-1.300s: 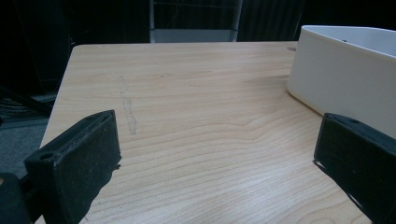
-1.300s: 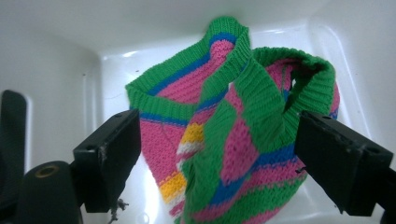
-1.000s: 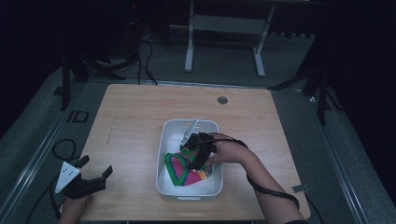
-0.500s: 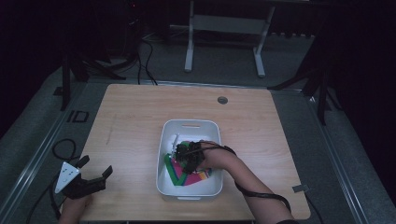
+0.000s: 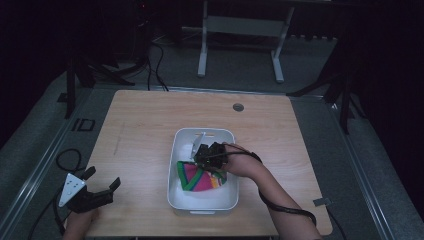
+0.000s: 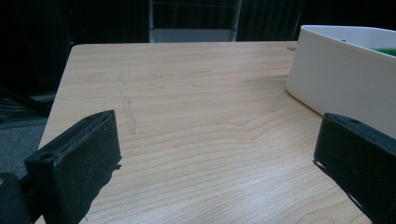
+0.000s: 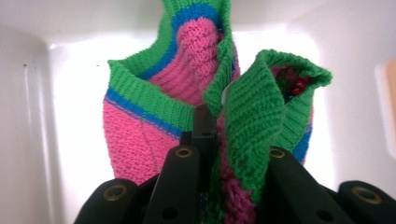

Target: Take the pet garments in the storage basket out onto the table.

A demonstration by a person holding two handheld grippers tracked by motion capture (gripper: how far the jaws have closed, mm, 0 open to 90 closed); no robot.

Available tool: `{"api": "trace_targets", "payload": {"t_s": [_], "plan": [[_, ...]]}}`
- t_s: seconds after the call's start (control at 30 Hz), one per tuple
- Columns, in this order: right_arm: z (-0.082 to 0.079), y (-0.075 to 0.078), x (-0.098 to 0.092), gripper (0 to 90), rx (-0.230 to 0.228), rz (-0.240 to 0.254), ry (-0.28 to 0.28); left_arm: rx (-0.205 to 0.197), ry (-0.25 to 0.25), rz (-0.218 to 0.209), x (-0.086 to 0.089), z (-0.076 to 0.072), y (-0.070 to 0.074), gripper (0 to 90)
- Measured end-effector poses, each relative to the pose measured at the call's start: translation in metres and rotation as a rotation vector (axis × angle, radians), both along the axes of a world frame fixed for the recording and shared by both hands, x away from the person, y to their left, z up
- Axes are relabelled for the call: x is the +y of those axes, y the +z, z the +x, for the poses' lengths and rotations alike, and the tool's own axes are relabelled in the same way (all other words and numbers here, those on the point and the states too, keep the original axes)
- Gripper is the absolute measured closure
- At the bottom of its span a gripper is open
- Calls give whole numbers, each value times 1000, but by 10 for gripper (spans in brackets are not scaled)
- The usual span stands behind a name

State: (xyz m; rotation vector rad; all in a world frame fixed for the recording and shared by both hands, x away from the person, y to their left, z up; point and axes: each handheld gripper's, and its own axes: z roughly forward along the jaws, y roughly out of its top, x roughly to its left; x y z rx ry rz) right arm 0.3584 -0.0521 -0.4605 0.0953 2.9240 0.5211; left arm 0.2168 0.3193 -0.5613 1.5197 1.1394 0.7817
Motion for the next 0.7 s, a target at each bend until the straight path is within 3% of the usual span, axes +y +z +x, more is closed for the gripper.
{"api": "trace_targets", "payload": {"t_s": [0.3, 0.7], "plan": [[-3, 33, -15, 833, -42, 63, -17, 0, 2, 1, 0, 0, 0, 9], [-10, 74, -19, 833, -91, 133, -2, 0, 3, 2, 0, 0, 0, 9]]}}
